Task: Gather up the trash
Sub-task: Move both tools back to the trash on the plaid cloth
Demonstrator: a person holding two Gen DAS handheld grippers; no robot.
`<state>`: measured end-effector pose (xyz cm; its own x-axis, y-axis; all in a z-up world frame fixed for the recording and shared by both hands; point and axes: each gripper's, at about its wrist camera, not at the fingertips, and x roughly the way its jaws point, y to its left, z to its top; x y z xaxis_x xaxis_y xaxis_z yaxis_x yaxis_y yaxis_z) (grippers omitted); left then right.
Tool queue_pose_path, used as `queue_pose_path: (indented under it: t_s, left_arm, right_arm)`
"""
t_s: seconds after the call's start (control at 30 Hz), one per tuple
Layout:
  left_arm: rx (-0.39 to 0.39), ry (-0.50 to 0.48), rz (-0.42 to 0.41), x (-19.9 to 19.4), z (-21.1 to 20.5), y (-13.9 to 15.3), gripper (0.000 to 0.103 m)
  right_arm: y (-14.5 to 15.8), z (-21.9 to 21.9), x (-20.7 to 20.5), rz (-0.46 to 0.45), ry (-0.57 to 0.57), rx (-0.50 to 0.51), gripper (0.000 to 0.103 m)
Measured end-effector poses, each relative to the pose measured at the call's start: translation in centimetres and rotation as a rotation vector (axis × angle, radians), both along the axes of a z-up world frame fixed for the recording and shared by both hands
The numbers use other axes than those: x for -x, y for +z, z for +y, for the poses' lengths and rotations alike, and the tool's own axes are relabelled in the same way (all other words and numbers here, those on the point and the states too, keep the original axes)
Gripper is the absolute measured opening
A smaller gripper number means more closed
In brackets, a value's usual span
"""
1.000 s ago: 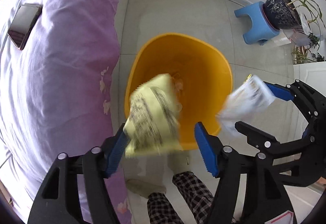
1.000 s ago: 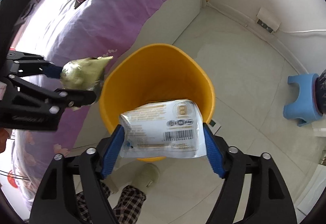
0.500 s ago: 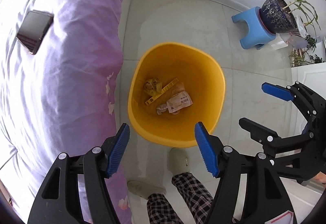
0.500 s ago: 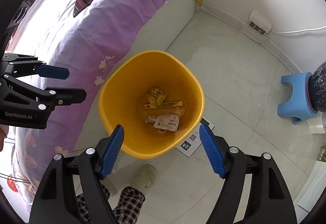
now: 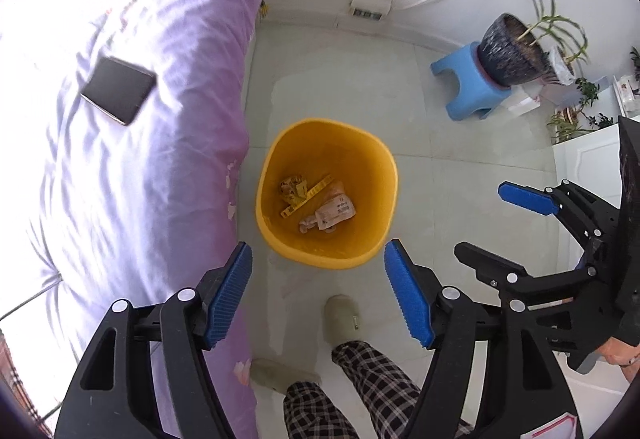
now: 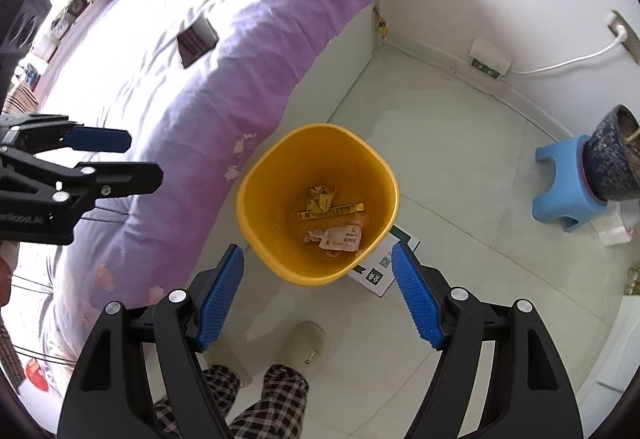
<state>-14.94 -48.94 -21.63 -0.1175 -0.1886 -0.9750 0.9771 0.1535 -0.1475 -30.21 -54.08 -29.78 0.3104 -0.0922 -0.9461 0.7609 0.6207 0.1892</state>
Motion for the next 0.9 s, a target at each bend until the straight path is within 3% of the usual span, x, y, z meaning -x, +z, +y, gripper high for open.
queue_pose_path:
  t_s: [0.27, 0.5, 0.67, 0.9]
  left_arm:
    - [0.129, 0.017, -0.044, 0.0, 4.4, 7.3, 0.071]
    - [0.263, 0.130, -0.118, -1.4, 10.7, 12.4, 0.074]
    - [0.297, 0.243, -0.146, -3.0, 16.1, 13.8, 0.076]
    - [0.284, 0.495, -0.194, -7.5, 25.4, 13.8, 0.076]
  right_arm:
    - [6.8, 3.0, 0.9, -0.046, -0.050, 0.078, 0.077]
    - [12.8, 6.4, -0.5, -0.110, -0.012, 0.179, 0.078]
    - [16.6, 9.9, -3.4, -0.184, 0.098, 0.227, 0.079]
    - [19.7, 15.9, -9.7, -0.270, 0.304, 0.235, 0.079]
